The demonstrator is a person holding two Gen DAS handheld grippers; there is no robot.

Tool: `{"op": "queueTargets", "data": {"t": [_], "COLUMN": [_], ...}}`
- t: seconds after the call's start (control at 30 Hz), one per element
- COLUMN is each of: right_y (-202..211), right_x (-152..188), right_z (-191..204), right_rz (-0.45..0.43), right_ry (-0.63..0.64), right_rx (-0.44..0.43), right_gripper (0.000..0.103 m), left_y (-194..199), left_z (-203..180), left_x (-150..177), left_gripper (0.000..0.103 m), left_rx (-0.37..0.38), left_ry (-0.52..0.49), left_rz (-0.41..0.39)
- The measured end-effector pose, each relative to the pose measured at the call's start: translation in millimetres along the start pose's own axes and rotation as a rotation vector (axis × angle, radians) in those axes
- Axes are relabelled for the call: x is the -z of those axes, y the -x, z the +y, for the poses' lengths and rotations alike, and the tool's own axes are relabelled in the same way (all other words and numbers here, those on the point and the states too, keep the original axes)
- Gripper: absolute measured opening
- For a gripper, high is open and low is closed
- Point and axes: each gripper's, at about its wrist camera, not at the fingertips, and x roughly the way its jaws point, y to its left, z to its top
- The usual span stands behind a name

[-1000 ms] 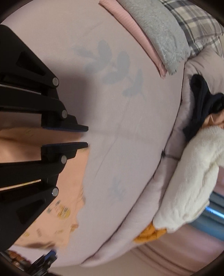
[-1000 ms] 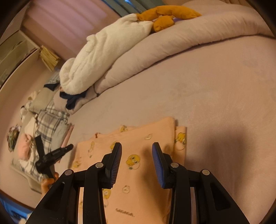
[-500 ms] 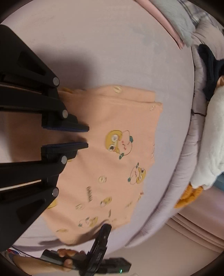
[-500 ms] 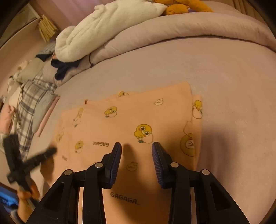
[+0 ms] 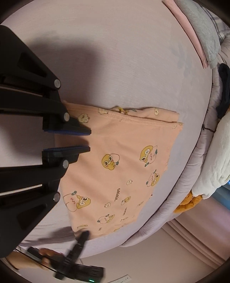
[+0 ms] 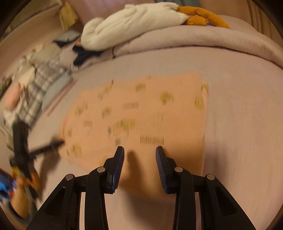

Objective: Fold small clothes
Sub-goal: 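Open both grippers and withdraw them from the folded peach shirt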

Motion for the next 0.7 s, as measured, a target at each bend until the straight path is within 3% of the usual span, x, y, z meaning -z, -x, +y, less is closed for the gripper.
{"op": "queueTargets", "data": {"t": [0.1,0.27,0.37,0.53,0.6,0.7], "right_y": [-6,7,14,42,53,71], "right_x": [22,39,46,70,81,99], "right_z": [0,-7,-8,5,13,20], "right_rz": [0.034,-0.006,0.011,-0.004,-0.013,-0.036], "right_ry": [0.027,-0.027,-0.063,-0.078,-0.063,-0.057], "right_rx": [0.036,0.009,0.0,-0.027,-0.038,-0.061], "right_gripper": [0.036,0.036,0.036,0.036,0.036,0.038], "left_y": [6,17,27,55,66,81], "left_z": [1,2,1,-8,-14,-25], "left_x": [8,23,37,73,87,106], "left_gripper": [0.011,0.013,0.025,0.035,0.052,0.063], "left_rx": [0.003,0.012,0.031,0.03,0.024,0.007], "left_ry": [0.027,0.062,0.079,0.054,0.035,-0.006], "left_rz": [-0.003,-0.016,-0.007,-0.023,-0.03,-0.054]}}
